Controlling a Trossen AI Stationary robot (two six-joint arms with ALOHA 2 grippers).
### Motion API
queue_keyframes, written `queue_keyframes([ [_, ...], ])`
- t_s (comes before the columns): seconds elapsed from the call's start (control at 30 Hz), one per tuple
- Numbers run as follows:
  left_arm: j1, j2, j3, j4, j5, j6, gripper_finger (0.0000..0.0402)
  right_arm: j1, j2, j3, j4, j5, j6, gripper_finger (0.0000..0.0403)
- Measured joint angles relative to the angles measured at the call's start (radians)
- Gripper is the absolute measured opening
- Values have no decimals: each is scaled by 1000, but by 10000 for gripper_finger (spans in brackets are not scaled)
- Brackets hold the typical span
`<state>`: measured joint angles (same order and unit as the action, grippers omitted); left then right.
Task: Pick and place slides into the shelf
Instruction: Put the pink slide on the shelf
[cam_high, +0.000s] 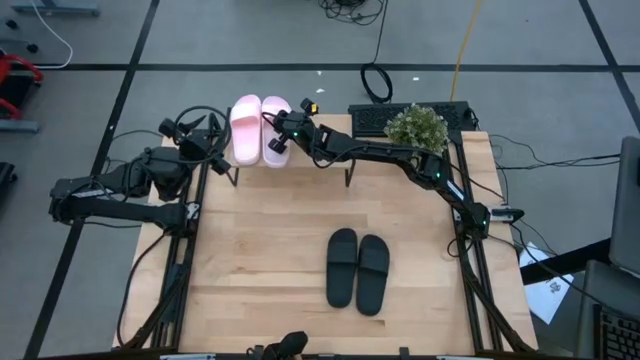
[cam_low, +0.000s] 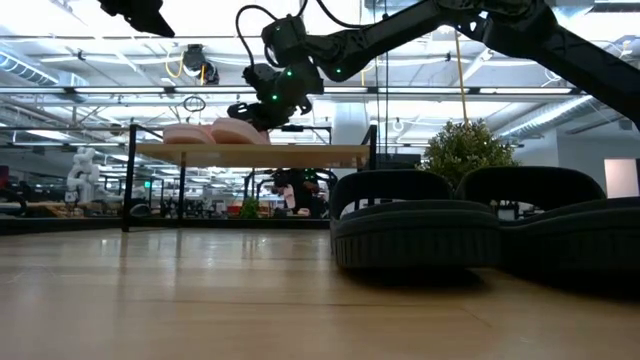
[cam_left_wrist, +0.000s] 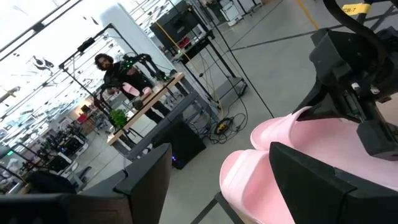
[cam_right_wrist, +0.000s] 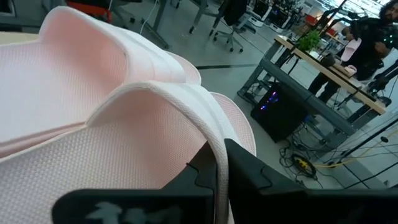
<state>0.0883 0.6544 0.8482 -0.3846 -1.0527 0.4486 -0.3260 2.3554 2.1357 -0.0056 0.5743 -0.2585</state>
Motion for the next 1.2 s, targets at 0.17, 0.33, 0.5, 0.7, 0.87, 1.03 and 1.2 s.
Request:
queue_keyframes([
  [0.17,0,0,0,0,6,-1,274,0,0,0,4,-39,12,21],
  [0.33,0,0,0,0,8,-1,274,0,0,0,0,-55,12,23],
  [0.5,0,0,0,0,9,-1,274,-1,0,0,1,-119,12,24],
  [0.7,0,0,0,0,12,-1,274,0,0,0,1,-133,12,25],
  [0.87,0,0,0,0,12,-1,274,0,0,0,2,-134,11,40],
  [1.03,0,0,0,0,12,-1,273,1,0,0,9,-138,12,91],
  [1.2,0,0,0,0,12,-5,274,1,0,0,46,-143,12,139],
])
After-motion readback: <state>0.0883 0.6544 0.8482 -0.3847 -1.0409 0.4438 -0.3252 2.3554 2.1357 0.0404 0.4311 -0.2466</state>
